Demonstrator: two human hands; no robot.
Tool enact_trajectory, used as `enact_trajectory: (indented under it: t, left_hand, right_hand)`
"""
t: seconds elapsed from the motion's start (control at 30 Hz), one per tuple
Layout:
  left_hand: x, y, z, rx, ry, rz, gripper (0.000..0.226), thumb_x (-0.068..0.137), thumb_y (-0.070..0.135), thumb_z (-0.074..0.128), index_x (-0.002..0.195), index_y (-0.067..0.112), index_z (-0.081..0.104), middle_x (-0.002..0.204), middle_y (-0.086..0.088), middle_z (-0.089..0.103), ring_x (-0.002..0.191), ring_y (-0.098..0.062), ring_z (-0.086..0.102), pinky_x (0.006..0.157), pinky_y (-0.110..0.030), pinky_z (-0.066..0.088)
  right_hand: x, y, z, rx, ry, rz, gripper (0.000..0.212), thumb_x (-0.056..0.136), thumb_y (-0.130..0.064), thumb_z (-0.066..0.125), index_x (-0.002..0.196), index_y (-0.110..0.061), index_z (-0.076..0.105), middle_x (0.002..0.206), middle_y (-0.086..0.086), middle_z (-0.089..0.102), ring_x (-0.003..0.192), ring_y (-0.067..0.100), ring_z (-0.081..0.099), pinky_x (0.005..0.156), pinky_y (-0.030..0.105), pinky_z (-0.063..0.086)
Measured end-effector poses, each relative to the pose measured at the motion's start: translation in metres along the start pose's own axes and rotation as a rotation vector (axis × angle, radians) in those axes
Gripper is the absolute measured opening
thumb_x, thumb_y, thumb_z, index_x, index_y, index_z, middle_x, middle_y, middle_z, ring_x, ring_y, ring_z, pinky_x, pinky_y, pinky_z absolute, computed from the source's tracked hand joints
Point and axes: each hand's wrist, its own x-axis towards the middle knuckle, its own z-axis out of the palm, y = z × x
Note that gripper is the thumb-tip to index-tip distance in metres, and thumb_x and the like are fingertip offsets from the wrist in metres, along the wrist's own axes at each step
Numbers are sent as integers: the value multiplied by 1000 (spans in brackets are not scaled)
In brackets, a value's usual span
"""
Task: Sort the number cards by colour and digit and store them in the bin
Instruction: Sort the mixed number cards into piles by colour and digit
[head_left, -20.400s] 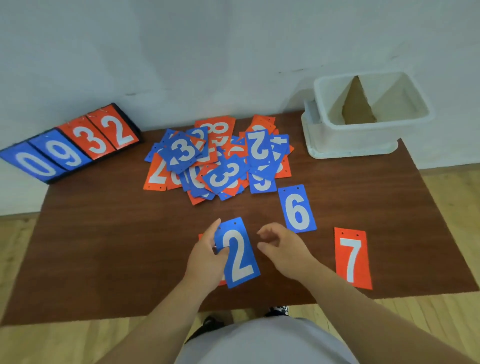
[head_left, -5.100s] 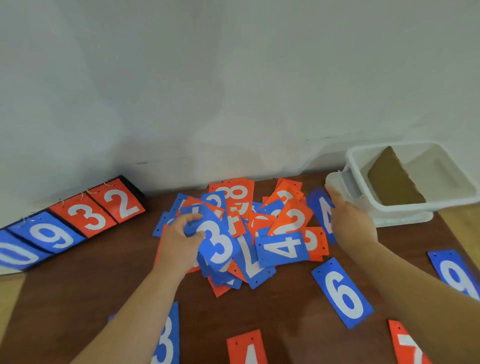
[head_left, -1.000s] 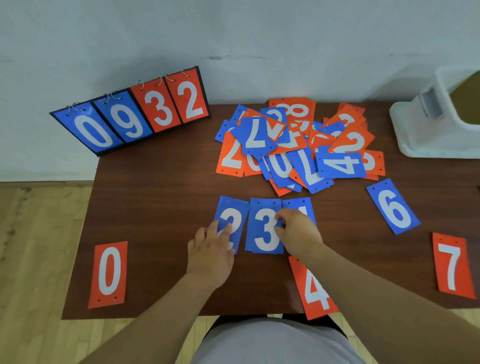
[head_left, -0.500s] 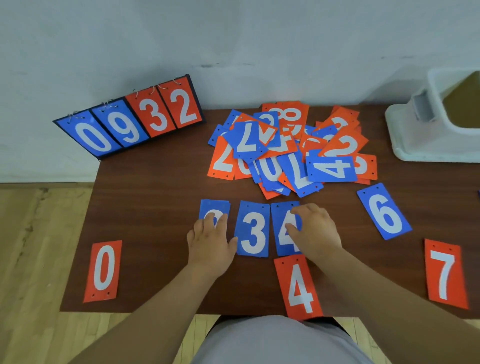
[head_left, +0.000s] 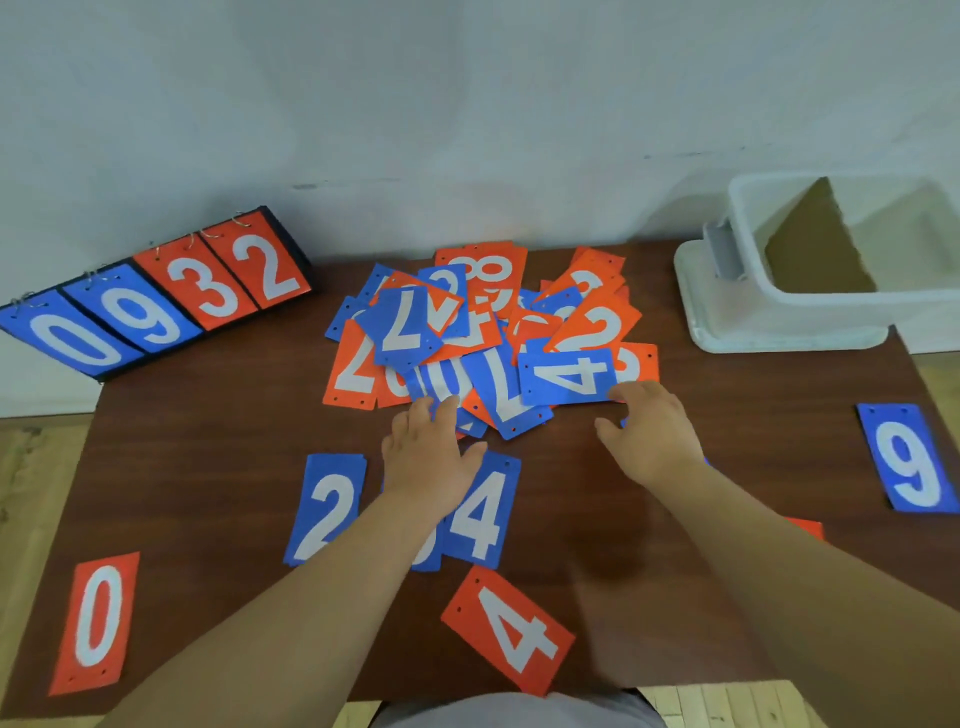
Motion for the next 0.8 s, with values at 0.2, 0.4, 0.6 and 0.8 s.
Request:
enact_trajectory:
  t: [0.2,0.4,0.6,0.8]
  left_hand:
    - [18,6,12,48,-6,58,70,94,55,60,151,33,28,150,-4,31,138,-27,32,107,-45,40]
    - [5,-12,26,67,-22,42,70,92,56,61,149,32,30,146,-3,34,135,-25,35,107,-41,40]
    - [-2,-31,23,34,22,62,69,90,57,64,147,29,35,142,-3,37,133,-24,38,105,-40,43]
    - [42,-39,0,-44,98,1,69,87,59,66,144,30,40,145,-6,41,133,-29,41,103,-47,46]
  right_hand:
    - [73,-11,5,-163,-105,-205,48,89,-21,69,134,-14,54,137,7,52,126,31,48,101,41,43]
    - [93,-14,17,-356,-115,-273,51,85,-30,75,130,-18,54,129,9,56,115,32,56,97,43,46]
    - [88,-19,4,-230,33,-191,22,89,-8,59,108,-17,65,108,10,59,92,35,61,77,42,52]
    - [43,-20,-15,479,149,107,14,90,-13,63,95,-26,65,90,-6,64,72,22,63,67,33,50]
